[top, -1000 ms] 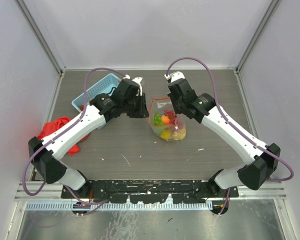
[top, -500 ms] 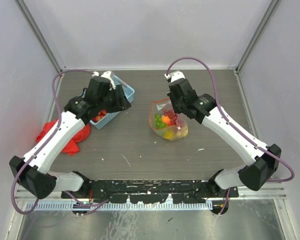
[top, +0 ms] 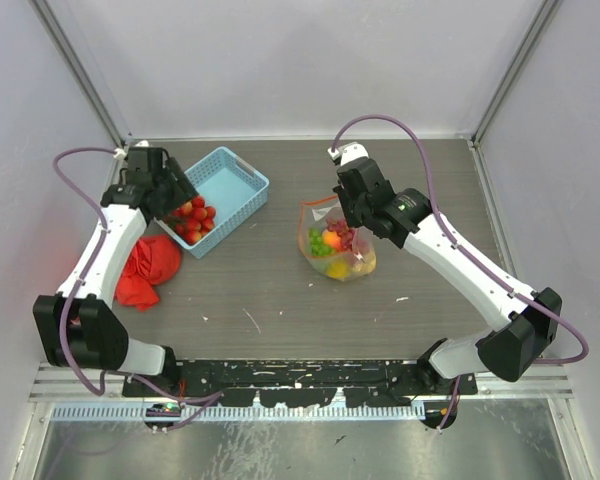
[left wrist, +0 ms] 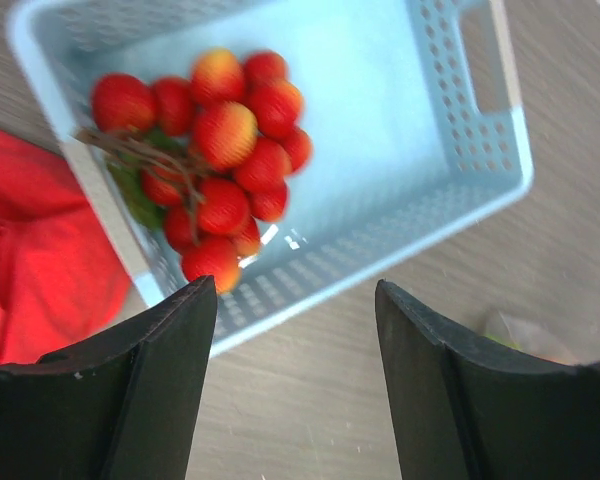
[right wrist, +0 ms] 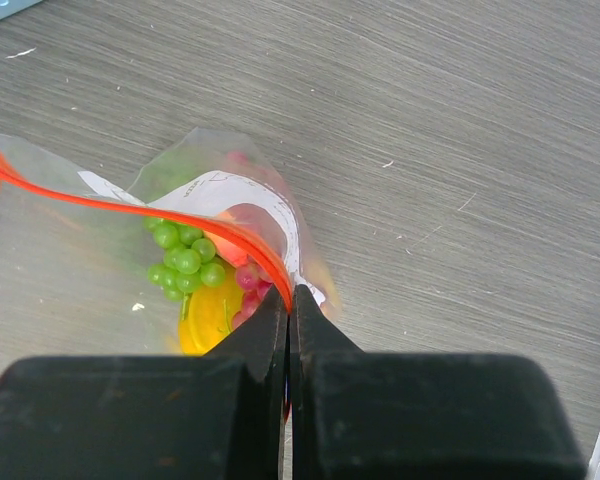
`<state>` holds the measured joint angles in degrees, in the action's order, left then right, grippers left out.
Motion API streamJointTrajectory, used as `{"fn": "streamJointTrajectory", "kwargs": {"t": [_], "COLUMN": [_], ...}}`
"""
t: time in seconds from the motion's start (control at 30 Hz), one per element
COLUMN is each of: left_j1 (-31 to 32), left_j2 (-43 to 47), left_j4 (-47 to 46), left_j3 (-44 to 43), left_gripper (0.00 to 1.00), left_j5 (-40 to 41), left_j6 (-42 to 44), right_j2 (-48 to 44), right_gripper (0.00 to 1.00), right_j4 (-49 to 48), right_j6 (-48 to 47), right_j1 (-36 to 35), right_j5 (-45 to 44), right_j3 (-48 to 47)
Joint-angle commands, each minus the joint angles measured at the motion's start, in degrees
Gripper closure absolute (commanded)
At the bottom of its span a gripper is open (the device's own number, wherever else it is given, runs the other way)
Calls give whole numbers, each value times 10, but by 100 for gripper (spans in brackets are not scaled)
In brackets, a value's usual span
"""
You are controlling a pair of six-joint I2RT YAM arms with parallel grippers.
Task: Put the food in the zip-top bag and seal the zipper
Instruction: Pick up the fake fruit from the bin.
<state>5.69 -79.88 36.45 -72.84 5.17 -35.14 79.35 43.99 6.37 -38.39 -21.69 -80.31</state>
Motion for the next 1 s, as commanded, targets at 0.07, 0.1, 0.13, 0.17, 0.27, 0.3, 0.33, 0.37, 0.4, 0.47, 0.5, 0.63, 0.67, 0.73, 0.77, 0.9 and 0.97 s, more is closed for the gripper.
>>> {"fn": "streamJointTrajectory", "kwargs": {"t": [0.07, 0.1, 0.13, 0.17, 0.27, 0.3, 0.33, 0.37, 0.4, 0.47, 0.5, 0.63, 0.67, 0.73, 0.77, 0.9, 0.97], "left_j1": [-94, -105, -115, -120, -130, -132, -134, -136, -139, -141, -141, -141, -142, -141, -141, -141, -141], "left_j2": [-41, -50, -59, -67, -91, -98, -108, -122, -132, -149, -154, -172, -175, -181, -183, -188, -189], "left_j4": [-72, -73, -74, -75, -81, -85, -88, -89, -84, -79, -80, -93, -92, -92, -94, -103, -110], "left_j3": [-6, -10, -13, -17, -26, -30, -34, -40, -47, -58, -60, -56, -56, -54, -53, -45, -39], "left_gripper": [34, 34, 34, 34, 34, 34, 34, 35, 35, 38, 40, 48, 50, 53, 56, 62, 63], "left_j5": [17, 16, 20, 28, 34, 35, 35, 38, 39, 37, 32, 16, 16, 9, 2, -24, -32], "left_j6": [-16, -17, -16, -16, -11, -9, -6, -4, -4, -3, -3, -5, -5, -5, -5, -6, -9], "right_j2": [-21, -22, -22, -21, -19, -18, -18, -17, -18, -18, -17, -16, -16, -13, -12, -5, -3], "right_gripper": [99, 99, 99, 99, 99, 99, 99, 99, 99, 99, 99, 99, 99, 99, 99, 99, 99], "right_j4": [-33, -33, -33, -34, -38, -38, -38, -38, -38, -38, -38, -37, -37, -37, -37, -37, -37], "right_j6": [2, 2, 2, 2, 2, 2, 2, 1, 1, 1, 1, 1, 0, 0, 0, 0, 0], "right_j1": [2, 2, 2, 2, 2, 2, 2, 2, 3, 2, 2, 2, 2, 2, 2, 2, 2], "right_j5": [4, 5, 6, 7, 11, 12, 13, 13, 12, 13, 12, 9, 8, 8, 8, 10, 10], "right_j3": [-2, -1, 0, 1, 2, 2, 1, 2, 2, 1, 2, 2, 1, 0, -1, -6, -6]}}
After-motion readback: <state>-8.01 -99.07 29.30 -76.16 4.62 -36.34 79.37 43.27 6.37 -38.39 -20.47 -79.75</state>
